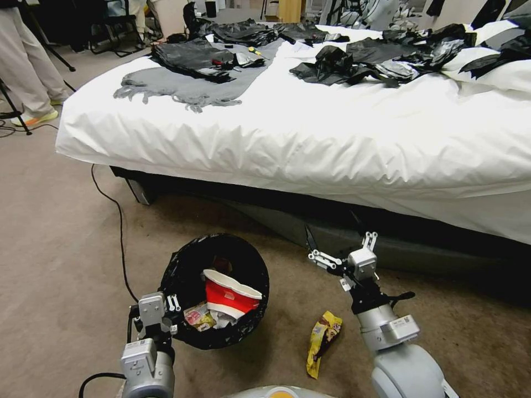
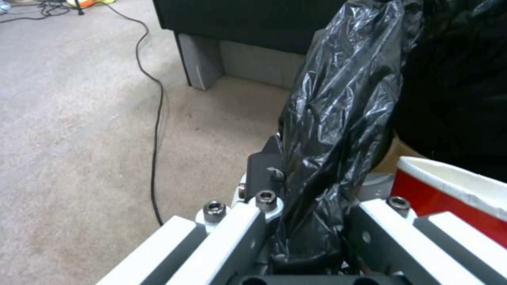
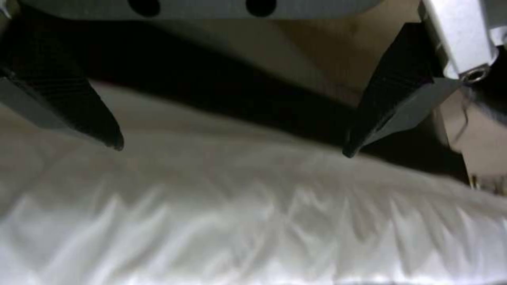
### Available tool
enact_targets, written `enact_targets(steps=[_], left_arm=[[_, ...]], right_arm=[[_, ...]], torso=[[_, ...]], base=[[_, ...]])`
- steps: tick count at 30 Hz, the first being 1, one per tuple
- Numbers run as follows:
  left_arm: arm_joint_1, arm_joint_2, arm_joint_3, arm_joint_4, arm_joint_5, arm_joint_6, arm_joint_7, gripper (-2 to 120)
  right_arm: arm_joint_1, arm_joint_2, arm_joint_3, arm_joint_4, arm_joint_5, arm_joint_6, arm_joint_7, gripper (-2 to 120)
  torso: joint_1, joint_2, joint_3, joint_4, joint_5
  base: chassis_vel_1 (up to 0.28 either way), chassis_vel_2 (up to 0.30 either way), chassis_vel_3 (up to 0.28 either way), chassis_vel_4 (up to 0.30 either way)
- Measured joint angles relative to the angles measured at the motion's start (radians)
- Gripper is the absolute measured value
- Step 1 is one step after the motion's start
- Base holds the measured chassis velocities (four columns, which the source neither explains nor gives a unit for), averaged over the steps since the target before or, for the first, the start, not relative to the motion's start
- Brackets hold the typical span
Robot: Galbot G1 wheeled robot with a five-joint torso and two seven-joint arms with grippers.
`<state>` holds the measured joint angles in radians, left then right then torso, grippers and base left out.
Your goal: Pick up the trash bin, then pick up the garbage from the floor and place it into the trash bin.
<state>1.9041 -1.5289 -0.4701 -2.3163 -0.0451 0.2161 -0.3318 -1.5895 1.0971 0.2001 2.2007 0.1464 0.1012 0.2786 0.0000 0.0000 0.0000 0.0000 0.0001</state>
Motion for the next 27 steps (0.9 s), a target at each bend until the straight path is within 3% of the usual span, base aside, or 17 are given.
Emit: enact_targets(steps=[3, 4, 7, 8, 11, 12, 15, 27], left_arm=[[-0.010, 0.001, -0.001, 0.005, -0.004, 0.005, -0.001, 1], [-0.010, 0.001, -0.001, 0.005, -0.004, 0.005, -0.001, 1], [-0.019, 0.000, 0.001, 0.013, -0.005, 0.009, -0.002, 1], [-0.019, 0.000, 0.001, 0.013, -0.005, 0.009, -0.002, 1], [-0.027, -0.002, 0.006, 0.020, -0.005, 0.010, -0.003, 1], [-0.027, -0.002, 0.006, 0.020, -0.005, 0.010, -0.003, 1], [-0.029, -0.005, 0.008, 0.022, -0.005, 0.011, -0.003, 1], [-0.023, -0.009, 0.010, 0.019, -0.001, 0.011, -0.005, 1]], right_arm=[[-0.024, -0.073, -0.022, 0.037, 0.121, -0.169, 0.076, 100], [-0.024, -0.073, -0.022, 0.037, 0.121, -0.169, 0.076, 100], [-0.022, -0.134, -0.026, 0.075, 0.279, -0.326, 0.148, 100], [-0.022, -0.134, -0.026, 0.075, 0.279, -0.326, 0.148, 100], [0.006, -0.174, -0.016, 0.098, 0.419, -0.469, 0.211, 100], [0.006, -0.174, -0.016, 0.098, 0.419, -0.469, 0.211, 100], [0.026, -0.207, -0.009, 0.094, 0.526, -0.584, 0.225, 100], [0.076, -0.254, -0.040, 0.005, 0.769, -0.755, 0.206, 100]], torso=[[0.000, 0.000, 0.000, 0.0000, 0.0000], [0.000, 0.000, 0.000, 0.0000, 0.0000], [0.000, 0.000, 0.000, 0.0000, 0.0000], [0.000, 0.000, 0.000, 0.0000, 0.0000], [0.000, 0.000, 0.000, 0.0001, 0.0000], [0.000, 0.000, 0.000, 0.0001, 0.0000], [0.000, 0.000, 0.000, 0.0001, -0.0001], [0.000, 0.000, 0.000, 0.0001, -0.0001]], base=[[0.000, 0.000, 0.000, 0.000], [0.000, 0.000, 0.000, 0.000], [0.000, 0.000, 0.000, 0.000], [0.000, 0.000, 0.000, 0.000], [0.000, 0.000, 0.000, 0.000], [0.000, 0.000, 0.000, 0.000], [0.000, 0.000, 0.000, 0.000], [0.000, 0.000, 0.000, 0.000]])
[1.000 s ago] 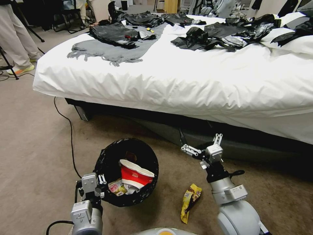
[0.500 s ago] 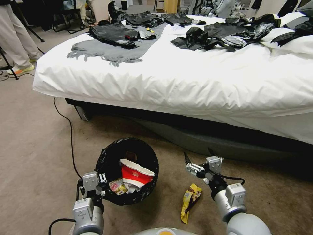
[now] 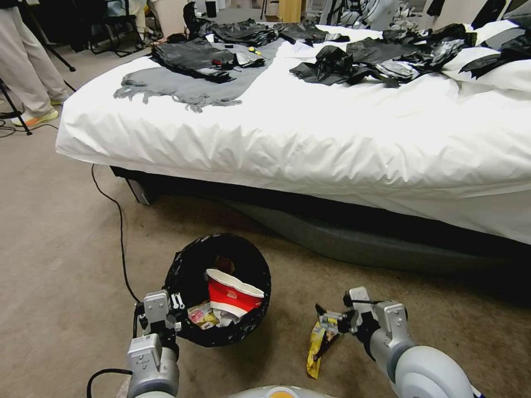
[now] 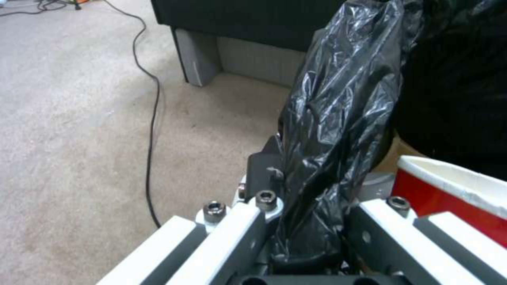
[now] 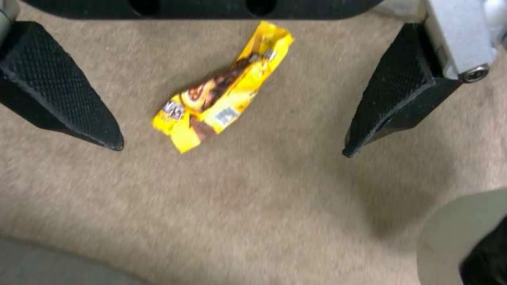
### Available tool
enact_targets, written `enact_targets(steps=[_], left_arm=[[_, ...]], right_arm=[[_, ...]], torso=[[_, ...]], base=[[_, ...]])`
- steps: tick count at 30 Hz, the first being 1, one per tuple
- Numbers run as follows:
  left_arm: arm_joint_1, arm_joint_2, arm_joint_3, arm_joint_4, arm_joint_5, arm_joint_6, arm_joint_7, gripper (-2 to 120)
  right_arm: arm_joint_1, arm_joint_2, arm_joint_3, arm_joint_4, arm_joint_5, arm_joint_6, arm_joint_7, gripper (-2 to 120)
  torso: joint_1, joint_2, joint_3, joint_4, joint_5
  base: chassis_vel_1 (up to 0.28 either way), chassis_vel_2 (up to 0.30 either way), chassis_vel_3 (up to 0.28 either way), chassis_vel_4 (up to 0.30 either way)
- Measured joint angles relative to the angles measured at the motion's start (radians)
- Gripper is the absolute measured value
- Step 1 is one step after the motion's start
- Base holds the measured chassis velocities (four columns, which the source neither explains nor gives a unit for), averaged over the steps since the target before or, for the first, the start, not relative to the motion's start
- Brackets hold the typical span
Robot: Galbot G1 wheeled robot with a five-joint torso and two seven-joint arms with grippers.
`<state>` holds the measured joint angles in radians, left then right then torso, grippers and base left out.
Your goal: Pick up the trash bin, then pick up the garbage from the floor and place it into the trash bin.
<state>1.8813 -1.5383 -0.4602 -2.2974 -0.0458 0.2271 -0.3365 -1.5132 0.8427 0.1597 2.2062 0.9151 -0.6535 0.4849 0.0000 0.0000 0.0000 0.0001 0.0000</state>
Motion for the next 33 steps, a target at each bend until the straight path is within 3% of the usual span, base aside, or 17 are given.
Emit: enact_targets(steps=[6, 13, 33], left_arm=[[0.005, -0.005, 0.003, 0.000, 0.008, -0.001, -0.004, 1], [0.006, -0.006, 0.002, 0.000, 0.010, -0.001, -0.008, 1], [-0.002, -0.006, 0.004, 0.013, 0.018, 0.005, -0.009, 1]], right_arm=[[0.027, 0.029, -0.028, -0.070, 0.007, -0.069, -0.040, 100], [0.055, 0.066, -0.068, -0.161, -0.018, -0.078, -0.055, 100], [0.110, 0.165, -0.079, -0.364, -0.118, -0.012, -0.133, 100]], torso=[[0.000, 0.000, 0.000, -0.0001, 0.0000], [0.000, 0.000, 0.000, 0.0000, 0.0000], [0.000, 0.000, 0.000, 0.0000, -0.0001]], base=[[0.000, 0.000, 0.000, 0.000], [0.000, 0.000, 0.000, 0.000], [0.000, 0.000, 0.000, 0.000]])
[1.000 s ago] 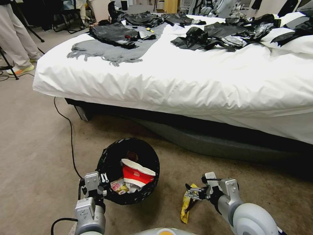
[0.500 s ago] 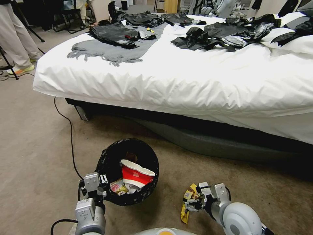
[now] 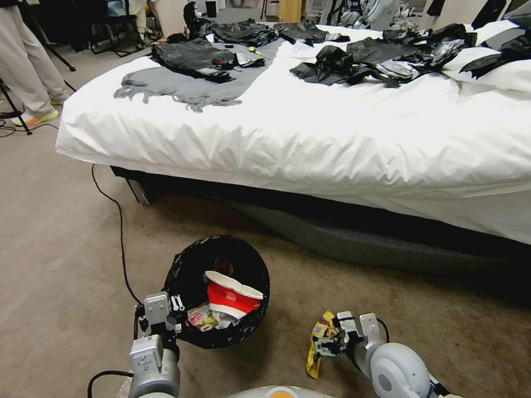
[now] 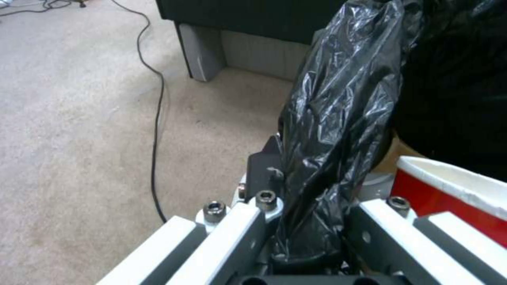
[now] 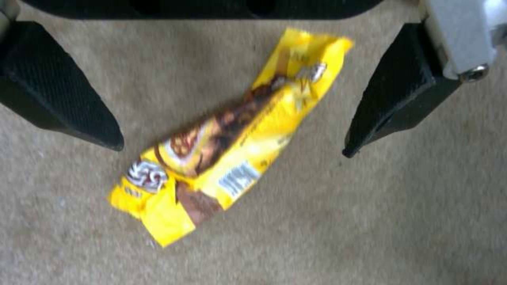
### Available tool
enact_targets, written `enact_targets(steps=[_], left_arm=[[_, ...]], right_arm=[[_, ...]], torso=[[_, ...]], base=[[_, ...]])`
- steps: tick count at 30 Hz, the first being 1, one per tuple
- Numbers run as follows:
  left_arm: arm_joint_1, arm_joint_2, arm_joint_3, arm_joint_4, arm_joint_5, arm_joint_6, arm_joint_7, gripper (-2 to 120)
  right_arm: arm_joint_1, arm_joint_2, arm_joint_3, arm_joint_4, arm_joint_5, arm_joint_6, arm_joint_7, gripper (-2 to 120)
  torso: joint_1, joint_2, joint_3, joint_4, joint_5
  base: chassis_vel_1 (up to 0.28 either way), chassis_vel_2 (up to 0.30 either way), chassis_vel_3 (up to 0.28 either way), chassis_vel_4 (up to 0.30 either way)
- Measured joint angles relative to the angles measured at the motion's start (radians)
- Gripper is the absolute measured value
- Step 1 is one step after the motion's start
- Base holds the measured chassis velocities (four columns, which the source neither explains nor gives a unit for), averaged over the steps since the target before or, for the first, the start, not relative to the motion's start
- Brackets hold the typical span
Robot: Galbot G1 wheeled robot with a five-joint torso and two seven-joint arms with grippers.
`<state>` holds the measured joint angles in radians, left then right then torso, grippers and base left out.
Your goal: Pick up the trash bin, then pick up the garbage from the floor and place it into the trash bin.
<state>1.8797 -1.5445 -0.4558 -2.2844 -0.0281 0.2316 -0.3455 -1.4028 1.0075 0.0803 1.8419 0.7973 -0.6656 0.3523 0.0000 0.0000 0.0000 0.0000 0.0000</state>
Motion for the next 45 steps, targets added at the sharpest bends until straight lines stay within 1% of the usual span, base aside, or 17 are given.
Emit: enact_targets(steps=[8, 16, 22, 30, 32, 33, 34, 36, 37, 38, 40, 41, 42, 43, 44, 45], left_arm=[[0.001, -0.003, 0.003, 0.006, 0.010, 0.000, 0.000, 1], [-0.002, -0.005, 0.004, 0.007, 0.013, 0.001, 0.000, 1], [-0.005, -0.005, 0.004, 0.010, 0.013, 0.002, -0.001, 1], [-0.005, -0.004, 0.002, 0.011, 0.012, 0.002, -0.001, 1], [-0.004, -0.002, 0.000, 0.011, 0.012, 0.002, -0.002, 1], [-0.006, -0.002, -0.001, 0.011, 0.012, 0.003, -0.002, 1], [-0.006, -0.002, -0.001, 0.011, 0.012, 0.003, -0.002, 1], [-0.008, -0.003, 0.001, 0.011, 0.012, 0.003, -0.002, 1], [-0.008, -0.004, 0.003, 0.011, 0.012, 0.003, -0.002, 1], [-0.008, -0.004, 0.003, 0.011, 0.012, 0.003, -0.002, 1], [-0.008, -0.005, 0.004, 0.011, 0.013, 0.003, -0.003, 1], [-0.008, -0.005, 0.004, 0.011, 0.013, 0.003, -0.003, 1], [-0.008, -0.005, 0.004, 0.011, 0.013, 0.003, -0.003, 1], [-0.008, -0.004, 0.003, 0.011, 0.013, 0.003, -0.003, 1], [-0.008, -0.004, 0.003, 0.011, 0.013, 0.003, -0.003, 1], [-0.008, -0.003, 0.003, 0.011, 0.013, 0.003, -0.003, 1]], right_arm=[[0.021, 0.036, 0.001, -0.063, -0.038, 0.027, -0.031, 100], [0.045, 0.096, -0.002, -0.166, -0.083, 0.058, -0.062, 100], [0.050, 0.128, -0.002, -0.220, -0.111, 0.086, -0.073, 100], [0.052, 0.136, -0.002, -0.262, -0.142, 0.117, -0.087, 100], [0.049, 0.135, -0.001, -0.266, -0.160, 0.135, -0.098, 97], [0.047, 0.133, -0.001, -0.262, -0.168, 0.141, -0.101, 95], [0.047, 0.133, -0.001, -0.262, -0.168, 0.141, -0.101, 95], [0.048, 0.131, -0.001, -0.256, -0.171, 0.142, -0.101, 91], [0.048, 0.130, -0.001, -0.253, -0.175, 0.143, -0.101, 86], [0.048, 0.130, -0.001, -0.253, -0.175, 0.143, -0.101, 86], [0.047, 0.126, -0.001, -0.247, -0.190, 0.150, -0.103, 76], [0.047, 0.126, -0.001, -0.247, -0.190, 0.150, -0.103, 76], [0.047, 0.125, -0.001, -0.245, -0.192, 0.152, -0.103, 73], [0.045, 0.124, 0.000, -0.241, -0.199, 0.157, -0.103, 67], [0.045, 0.124, 0.000, -0.241, -0.199, 0.157, -0.103, 67], [0.045, 0.123, 0.000, -0.239, -0.204, 0.160, -0.103, 61]], torso=[[0.000, 0.000, 0.000, 0.0000, 0.0000], [0.000, 0.000, 0.000, 0.0000, 0.0001], [0.000, 0.000, 0.000, 0.0000, 0.0001], [0.000, 0.000, 0.000, -0.0001, 0.0000], [0.000, 0.000, 0.000, 0.0000, 0.0001], [0.000, 0.000, 0.000, -0.0001, 0.0000], [0.000, 0.000, 0.000, -0.0001, 0.0000], [0.000, 0.000, 0.000, 0.0000, 0.0000], [0.000, 0.000, 0.000, 0.0000, 0.0000], [0.000, 0.000, 0.000, 0.0000, 0.0000], [0.000, 0.000, 0.000, 0.0000, 0.0000], [0.000, 0.000, 0.000, 0.0000, 0.0000], [0.000, 0.000, 0.000, 0.0000, 0.0001], [0.000, 0.000, 0.000, 0.0000, 0.0000], [0.000, 0.000, 0.000, 0.0000, 0.0000], [0.000, 0.000, 0.000, 0.0000, 0.0000]], base=[[0.000, 0.000, 0.000, 0.000], [0.000, 0.000, 0.000, 0.000], [0.000, 0.000, 0.000, 0.000], [0.000, 0.000, 0.000, 0.000], [0.000, 0.000, 0.000, 0.000], [0.000, 0.000, 0.000, 0.000], [0.000, 0.000, 0.000, 0.000], [0.000, 0.000, 0.000, 0.000], [0.000, 0.000, 0.000, 0.000], [0.000, 0.000, 0.000, 0.000], [0.000, 0.000, 0.000, 0.000], [0.000, 0.000, 0.000, 0.000], [0.000, 0.000, 0.000, 0.000], [0.000, 0.000, 0.000, 0.000], [0.000, 0.000, 0.000, 0.000], [0.000, 0.000, 0.000, 0.000]])
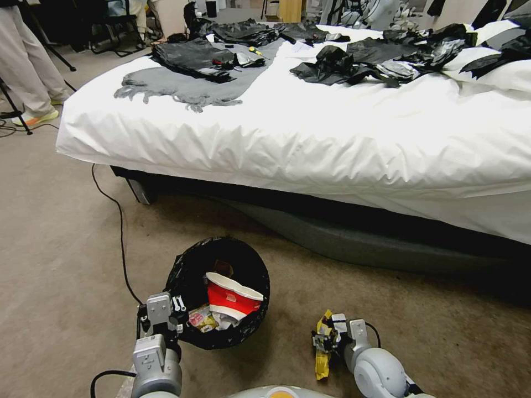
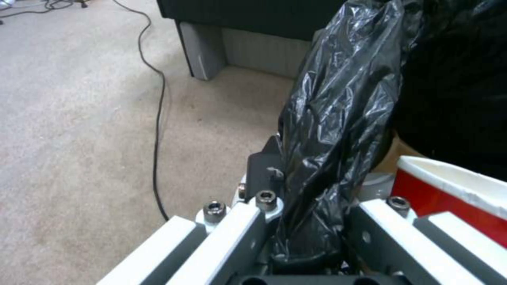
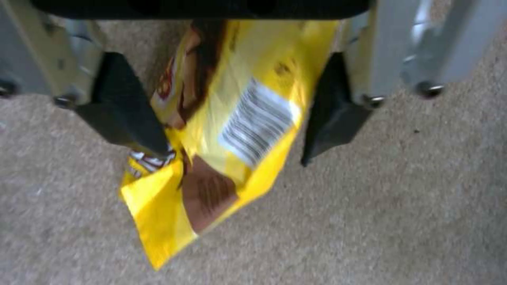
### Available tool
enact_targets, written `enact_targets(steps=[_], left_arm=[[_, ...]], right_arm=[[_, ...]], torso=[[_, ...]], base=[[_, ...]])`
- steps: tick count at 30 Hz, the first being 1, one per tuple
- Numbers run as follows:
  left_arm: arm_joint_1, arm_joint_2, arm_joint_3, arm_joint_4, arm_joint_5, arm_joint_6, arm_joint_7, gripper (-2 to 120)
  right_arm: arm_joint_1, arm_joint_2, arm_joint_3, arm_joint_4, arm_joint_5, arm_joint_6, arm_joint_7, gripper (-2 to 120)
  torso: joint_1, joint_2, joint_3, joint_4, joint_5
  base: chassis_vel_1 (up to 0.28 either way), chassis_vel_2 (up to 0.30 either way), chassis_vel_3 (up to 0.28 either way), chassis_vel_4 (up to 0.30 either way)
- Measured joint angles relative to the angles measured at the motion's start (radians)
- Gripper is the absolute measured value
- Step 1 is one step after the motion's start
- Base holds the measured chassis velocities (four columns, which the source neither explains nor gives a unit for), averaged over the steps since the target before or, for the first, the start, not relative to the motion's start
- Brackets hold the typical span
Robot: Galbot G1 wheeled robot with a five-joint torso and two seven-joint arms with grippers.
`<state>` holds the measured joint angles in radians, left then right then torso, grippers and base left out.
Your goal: Pick up the trash bin, then pick up the garbage from the floor and place it into the trash bin.
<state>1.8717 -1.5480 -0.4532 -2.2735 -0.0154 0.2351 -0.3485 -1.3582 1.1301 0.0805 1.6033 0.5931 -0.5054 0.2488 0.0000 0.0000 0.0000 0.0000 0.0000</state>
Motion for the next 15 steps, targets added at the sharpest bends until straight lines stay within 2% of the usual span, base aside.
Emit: enact_targets(steps=[1, 2, 5, 7, 9, 11, 13, 15], left_arm=[[-0.001, 0.000, 0.000, 0.000, 0.000, 0.000, 0.000, 1], [-0.001, 0.000, 0.000, 0.000, 0.000, 0.000, 0.000, 1], [-0.001, 0.000, 0.002, 0.000, 0.000, 0.000, 0.000, 1], [-0.001, 0.000, 0.002, 0.000, 0.000, 0.000, 0.000, 1], [-0.001, 0.001, 0.002, 0.000, -0.001, 0.000, 0.000, 1], [-0.001, 0.001, 0.002, 0.000, -0.001, -0.001, 0.000, 1], [0.001, 0.002, 0.002, -0.001, -0.001, -0.001, 0.000, 1], [0.001, 0.002, 0.002, -0.001, -0.001, -0.002, 0.000, 1]], right_arm=[[-0.001, 0.000, 0.000, 0.001, -0.006, 0.005, 0.000, 54], [-0.001, 0.000, 0.000, 0.001, -0.006, 0.005, 0.000, 54], [-0.002, 0.000, 0.001, 0.001, -0.017, 0.014, 0.000, 41], [-0.003, 0.000, 0.001, 0.001, -0.018, 0.015, 0.000, 37], [-0.006, -0.003, 0.002, 0.002, -0.023, 0.020, -0.001, 25], [-0.006, -0.003, 0.003, 0.002, -0.025, 0.021, -0.002, 23], [-0.006, -0.002, 0.003, 0.000, -0.033, 0.029, -0.007, 10], [-0.007, -0.002, 0.003, 0.000, -0.034, 0.030, -0.008, 10]], torso=[[0.000, 0.000, 0.000, 0.0000, 0.0000], [0.000, 0.000, 0.000, 0.0000, 0.0000], [0.000, 0.000, 0.000, 0.0000, 0.0000], [0.000, 0.000, 0.000, 0.0000, 0.0000], [0.000, 0.000, 0.000, 0.0000, 0.0000], [0.000, 0.000, 0.000, -0.0001, -0.0001], [0.000, 0.000, 0.000, 0.0000, 0.0000], [0.000, 0.000, 0.000, 0.0000, 0.0000]], base=[[0.000, 0.000, 0.000, 0.000], [0.000, 0.000, 0.000, 0.000], [0.000, 0.000, 0.000, 0.000], [0.000, 0.000, 0.000, 0.000], [0.000, 0.000, 0.000, 0.000], [0.000, 0.000, 0.000, 0.000], [0.000, 0.000, 0.000, 0.000], [0.000, 0.000, 0.000, 0.000]])
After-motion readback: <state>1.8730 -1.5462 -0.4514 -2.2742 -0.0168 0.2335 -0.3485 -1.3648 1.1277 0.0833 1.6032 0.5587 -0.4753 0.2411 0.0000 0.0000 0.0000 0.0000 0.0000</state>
